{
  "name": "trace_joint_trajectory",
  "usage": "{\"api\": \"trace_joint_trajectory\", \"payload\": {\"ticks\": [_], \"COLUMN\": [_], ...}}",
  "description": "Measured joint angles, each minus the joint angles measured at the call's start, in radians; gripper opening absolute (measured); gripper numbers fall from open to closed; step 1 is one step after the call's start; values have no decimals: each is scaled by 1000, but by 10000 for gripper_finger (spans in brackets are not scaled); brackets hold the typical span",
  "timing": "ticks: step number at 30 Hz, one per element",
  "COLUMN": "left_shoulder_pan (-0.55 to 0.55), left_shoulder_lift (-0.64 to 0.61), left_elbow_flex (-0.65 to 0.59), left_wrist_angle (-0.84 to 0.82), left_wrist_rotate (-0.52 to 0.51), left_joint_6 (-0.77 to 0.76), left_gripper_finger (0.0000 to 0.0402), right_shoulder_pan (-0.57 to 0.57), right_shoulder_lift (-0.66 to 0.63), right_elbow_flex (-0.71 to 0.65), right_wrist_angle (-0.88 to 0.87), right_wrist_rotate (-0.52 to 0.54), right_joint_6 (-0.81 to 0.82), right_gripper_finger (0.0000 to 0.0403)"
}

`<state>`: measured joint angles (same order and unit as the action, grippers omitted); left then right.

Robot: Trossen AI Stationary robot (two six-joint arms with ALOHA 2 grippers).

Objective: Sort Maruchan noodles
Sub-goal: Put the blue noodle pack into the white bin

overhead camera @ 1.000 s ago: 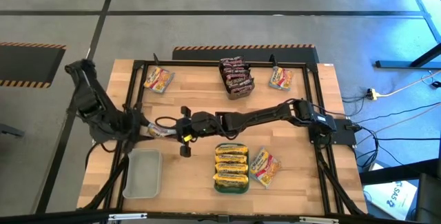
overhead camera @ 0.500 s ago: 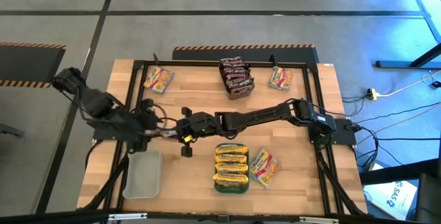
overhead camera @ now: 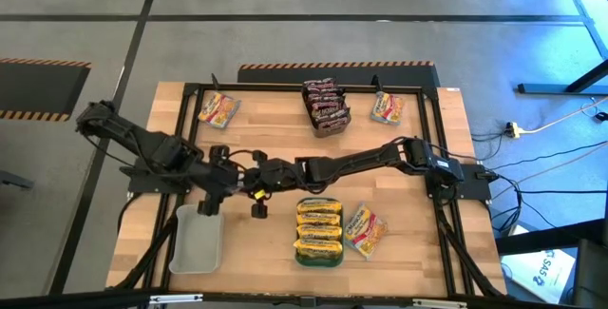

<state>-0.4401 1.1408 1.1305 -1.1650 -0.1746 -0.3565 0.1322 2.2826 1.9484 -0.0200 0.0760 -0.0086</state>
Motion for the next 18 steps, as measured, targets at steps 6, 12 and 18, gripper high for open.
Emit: {"api": "trace_joint_trajectory", "payload": {"ticks": [6,12,18], "left_shoulder_pan": [21,20,18], "left_shoulder_lift": [-2,-3,13], "left_elbow_flex": [51,116,117], "left_wrist_angle": [-50,-94,-96], "left_wrist_rotate": [34,25,-7], "left_joint_6": [1,-11,-7], "left_gripper_finger": [232,232,232], "right_shoulder_pan": [1,-3,-3], "right_shoulder_lift": [-1,-7,-7], "right_elbow_flex": [2,6,4], "right_wrist_angle": [6,41,56], "right_wrist_rotate": [53,67,3], "right_joint_6": [1,3,2], "right_gripper_finger": [43,43,44]}}
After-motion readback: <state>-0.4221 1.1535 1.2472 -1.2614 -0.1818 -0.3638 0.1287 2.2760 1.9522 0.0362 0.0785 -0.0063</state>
